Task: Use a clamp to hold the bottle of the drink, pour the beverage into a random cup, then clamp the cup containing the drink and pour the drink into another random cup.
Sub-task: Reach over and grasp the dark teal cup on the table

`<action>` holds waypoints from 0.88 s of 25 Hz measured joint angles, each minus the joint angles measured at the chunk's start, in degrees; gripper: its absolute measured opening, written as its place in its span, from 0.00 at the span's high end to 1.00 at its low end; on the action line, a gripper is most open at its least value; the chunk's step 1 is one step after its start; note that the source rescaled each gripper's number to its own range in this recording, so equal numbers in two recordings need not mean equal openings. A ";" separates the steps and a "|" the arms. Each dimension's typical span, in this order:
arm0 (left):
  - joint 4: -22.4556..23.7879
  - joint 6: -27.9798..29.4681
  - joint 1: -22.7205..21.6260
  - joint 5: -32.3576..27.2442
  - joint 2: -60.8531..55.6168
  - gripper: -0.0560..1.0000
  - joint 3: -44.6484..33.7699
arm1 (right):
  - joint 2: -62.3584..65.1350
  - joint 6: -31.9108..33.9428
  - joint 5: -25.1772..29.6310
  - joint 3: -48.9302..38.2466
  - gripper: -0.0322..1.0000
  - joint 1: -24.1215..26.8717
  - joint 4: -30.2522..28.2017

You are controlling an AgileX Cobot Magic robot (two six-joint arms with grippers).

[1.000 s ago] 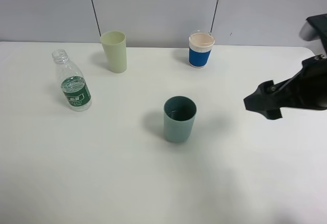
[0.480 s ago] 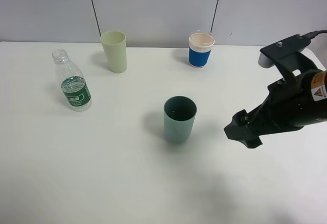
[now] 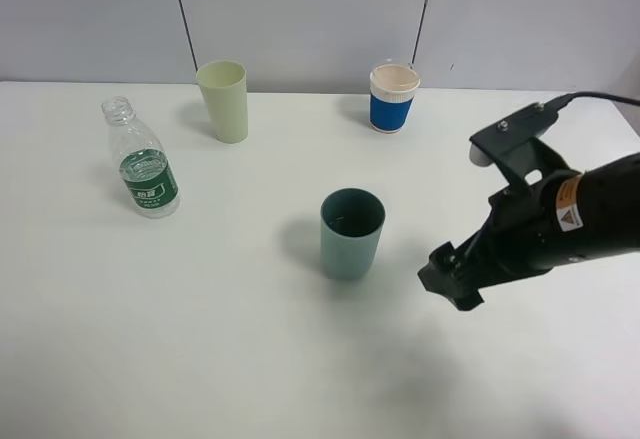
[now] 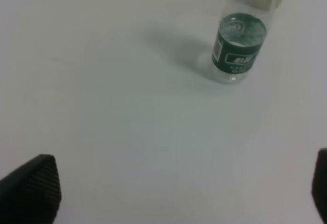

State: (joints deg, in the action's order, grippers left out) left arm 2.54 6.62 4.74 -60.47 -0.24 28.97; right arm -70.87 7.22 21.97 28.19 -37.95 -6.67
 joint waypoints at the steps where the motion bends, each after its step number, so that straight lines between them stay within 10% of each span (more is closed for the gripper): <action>1: 0.00 0.00 0.00 0.00 0.00 0.00 0.00 | 0.01 0.00 -1.51 -0.98 0.00 -0.71 0.00; 22: 0.00 0.00 0.00 0.00 0.00 0.00 0.00 | -9.78 -2.03 -25.69 -10.66 0.00 1.17 -1.01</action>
State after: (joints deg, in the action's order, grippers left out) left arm 2.54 6.62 4.74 -60.47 -0.24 28.97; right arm -80.65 5.19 -3.72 17.53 -36.78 -7.68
